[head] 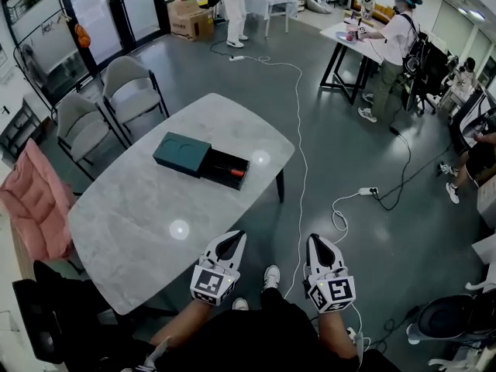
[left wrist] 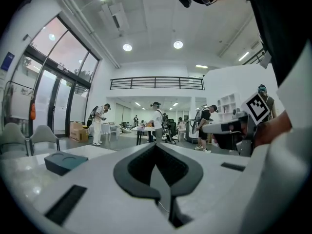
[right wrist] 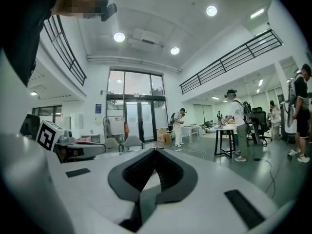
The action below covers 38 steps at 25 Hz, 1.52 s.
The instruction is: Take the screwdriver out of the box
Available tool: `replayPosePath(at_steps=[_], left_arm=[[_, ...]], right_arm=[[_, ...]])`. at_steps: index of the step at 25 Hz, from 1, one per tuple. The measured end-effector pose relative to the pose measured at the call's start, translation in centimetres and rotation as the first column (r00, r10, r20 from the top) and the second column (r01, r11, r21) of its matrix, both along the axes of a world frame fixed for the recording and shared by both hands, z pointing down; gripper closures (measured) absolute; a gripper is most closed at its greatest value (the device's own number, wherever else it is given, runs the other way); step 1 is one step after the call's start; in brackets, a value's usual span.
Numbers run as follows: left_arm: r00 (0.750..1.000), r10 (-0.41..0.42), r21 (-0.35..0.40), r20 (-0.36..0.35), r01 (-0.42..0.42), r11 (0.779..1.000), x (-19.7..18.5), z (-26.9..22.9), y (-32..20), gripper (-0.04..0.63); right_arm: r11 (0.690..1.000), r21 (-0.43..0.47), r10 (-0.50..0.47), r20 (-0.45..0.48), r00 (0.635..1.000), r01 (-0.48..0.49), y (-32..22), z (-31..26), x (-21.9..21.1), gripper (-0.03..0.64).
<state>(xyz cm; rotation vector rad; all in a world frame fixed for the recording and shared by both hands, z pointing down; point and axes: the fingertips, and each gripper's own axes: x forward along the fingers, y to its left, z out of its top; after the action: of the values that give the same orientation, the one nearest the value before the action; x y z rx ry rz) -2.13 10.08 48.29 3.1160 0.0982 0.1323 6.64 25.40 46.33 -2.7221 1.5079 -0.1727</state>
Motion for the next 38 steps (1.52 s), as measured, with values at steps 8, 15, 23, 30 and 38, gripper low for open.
replayPosePath(at_steps=[8,15,23,30,38], left_arm=[[0.998,-0.061,-0.006,0.012,0.061,0.998,5.3,0.6,-2.6,0.591],[0.992,-0.118,0.088,0.05,0.113,0.99,8.6,1.1,-3.5,0.591],[0.975,-0.217,0.06,0.051,0.214,0.975,11.3,0.6,-5.5,0.591],[0.948,-0.309,0.058,0.077,0.305,0.951,11.2,1.6,-7.4,0.591],[0.932,-0.358,0.028,0.059,0.356,0.934,12.2,0.6,-10.2,0.589]], right_arm=[[0.995,-0.004,-0.101,-0.001,0.995,0.101,-3.7,0.8,5.7,0.594],[0.985,-0.024,-0.17,-0.024,0.985,0.169,-5.7,1.0,10.1,0.594],[0.957,-0.053,-0.289,-0.051,0.956,0.287,-8.1,1.0,13.7,0.592],[0.942,-0.032,-0.336,-0.107,0.936,0.334,-10.3,-0.2,15.5,0.594],[0.923,-0.008,-0.385,-0.104,0.917,0.386,-14.6,-0.4,16.9,0.592]])
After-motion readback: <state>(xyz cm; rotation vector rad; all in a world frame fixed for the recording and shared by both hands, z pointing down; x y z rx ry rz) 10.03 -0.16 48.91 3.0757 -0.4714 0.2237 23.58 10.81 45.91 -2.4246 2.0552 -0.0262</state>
